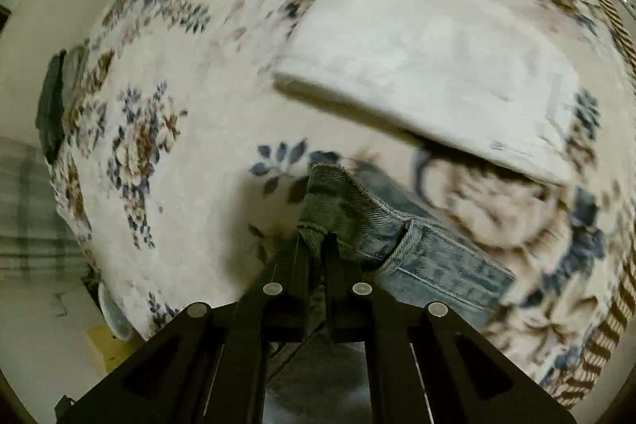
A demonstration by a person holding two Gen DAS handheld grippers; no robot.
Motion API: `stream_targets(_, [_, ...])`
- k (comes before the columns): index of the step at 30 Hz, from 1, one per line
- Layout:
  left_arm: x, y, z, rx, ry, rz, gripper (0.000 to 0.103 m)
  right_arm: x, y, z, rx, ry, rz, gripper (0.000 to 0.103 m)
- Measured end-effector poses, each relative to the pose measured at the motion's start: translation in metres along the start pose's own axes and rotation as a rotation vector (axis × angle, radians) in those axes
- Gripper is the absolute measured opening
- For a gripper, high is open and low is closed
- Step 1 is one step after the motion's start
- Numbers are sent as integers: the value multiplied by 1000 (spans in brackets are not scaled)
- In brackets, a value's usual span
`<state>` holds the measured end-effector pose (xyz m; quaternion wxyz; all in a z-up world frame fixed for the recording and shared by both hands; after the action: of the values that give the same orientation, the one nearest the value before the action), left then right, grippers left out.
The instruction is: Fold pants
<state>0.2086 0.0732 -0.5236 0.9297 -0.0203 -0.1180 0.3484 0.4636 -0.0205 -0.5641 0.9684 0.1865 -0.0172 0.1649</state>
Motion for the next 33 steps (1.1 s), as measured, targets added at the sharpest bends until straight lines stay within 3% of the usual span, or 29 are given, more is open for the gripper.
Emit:
stream_targets(3, [4, 23, -18, 3, 53, 115, 7, 3, 9, -28, 4, 64, 15, 9])
stream_targets(4, [4, 28, -21, -3, 65, 144, 8, 3, 9, -34, 18, 79, 14, 15])
stream_targets(6, [3, 35, -18, 3, 61, 182, 14, 2, 8, -34, 56, 94, 5, 41])
stream_targets(8, [1, 37, -10, -2, 26, 199, 33, -3, 4, -24, 95, 81, -2, 84])
stream_targets(9, [0, 37, -6, 1, 23, 208, 38, -5, 3, -19, 111, 72, -1, 88])
stream_targets(11, [-6, 39, 1, -15, 21, 251, 51, -14, -8, -4, 114, 61, -1, 88])
stream_targets(13, [-14, 41, 9, -13, 16, 302, 56, -23, -23, 8, 117, 54, -15, 88])
stream_targets(18, [-45, 35, 18, -90, 33, 449, 56, -53, -76, 39, 142, 29, -71, 96])
stream_targets(21, [-78, 22, 11, -170, 76, 557, 56, -70, -107, 48, 144, 16, -68, 99])
stream_targets(24, [-118, 5, -14, -295, 174, 718, 56, -85, -135, 45, 146, 34, -72, 99])
stream_targets(28, [-172, -19, -49, -453, 283, 1019, 56, -101, -157, 33, 156, 65, -25, 99])
stream_targets(30, [-188, -36, -61, -521, 293, 1139, 56, -107, -165, 24, 173, 82, -19, 99])
stream_targets(33, [-194, -58, -77, -602, 289, 1222, 56, -115, -173, 11, 220, 103, -31, 99])
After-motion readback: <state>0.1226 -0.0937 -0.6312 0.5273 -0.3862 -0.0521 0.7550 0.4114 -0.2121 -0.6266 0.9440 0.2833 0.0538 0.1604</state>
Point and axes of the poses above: each gripper's, at about its wrist camera, not at the fingertips, and z roughly against the way its jaws point, y to its left, x to its top, the point moved 2 cm from there along -z, roughly the way its jaws point, and after that the axes turned 8 degrees about x, right-handed, at the moved point
